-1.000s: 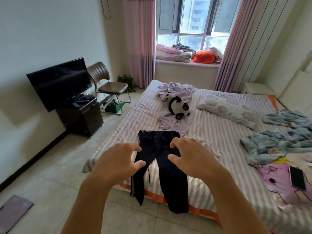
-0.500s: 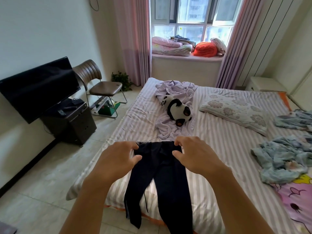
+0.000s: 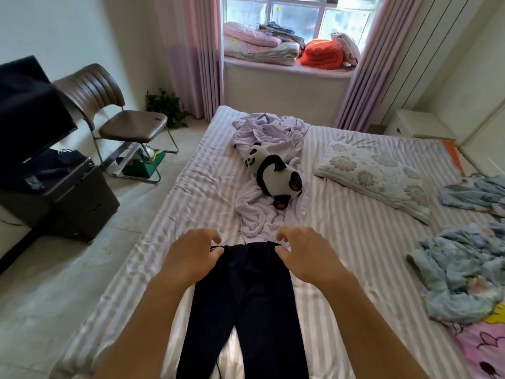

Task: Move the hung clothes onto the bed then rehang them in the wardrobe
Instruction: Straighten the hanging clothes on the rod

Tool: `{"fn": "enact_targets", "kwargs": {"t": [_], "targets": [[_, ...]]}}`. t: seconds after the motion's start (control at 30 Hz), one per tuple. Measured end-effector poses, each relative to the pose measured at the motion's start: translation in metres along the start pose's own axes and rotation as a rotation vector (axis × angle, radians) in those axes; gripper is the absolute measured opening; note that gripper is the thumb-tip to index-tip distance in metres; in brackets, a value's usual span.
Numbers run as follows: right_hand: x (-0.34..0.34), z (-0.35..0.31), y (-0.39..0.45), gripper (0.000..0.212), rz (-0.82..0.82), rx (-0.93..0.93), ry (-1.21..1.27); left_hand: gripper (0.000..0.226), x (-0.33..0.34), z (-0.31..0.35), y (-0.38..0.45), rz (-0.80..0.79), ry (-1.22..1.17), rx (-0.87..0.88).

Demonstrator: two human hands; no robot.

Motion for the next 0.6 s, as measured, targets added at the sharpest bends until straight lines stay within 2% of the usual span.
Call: {"fn": "enact_targets", "kwargs": {"t": [0.3,0.6], "targets": [[0.055,0.083,0.13,0.021,-0.084,0.12,-0.026,0.024,0.094,-0.038,0.127,-0.154,-0.015,-0.063],[0.161,0.185,0.25,0.014,-0.16,0.189,-0.01,0.014,0.218,-0.072,0.253,-0.255,0.004,-0.153]]}}
Point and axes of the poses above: each hand's wrist, its own y-axis towards the middle knuckle, its own x-axis out of the palm, z = x × y, the point moved 5 cm from there along y, towards the middle knuckle, and after that the axes turned 11 degrees about y, right-handed, at the moved point
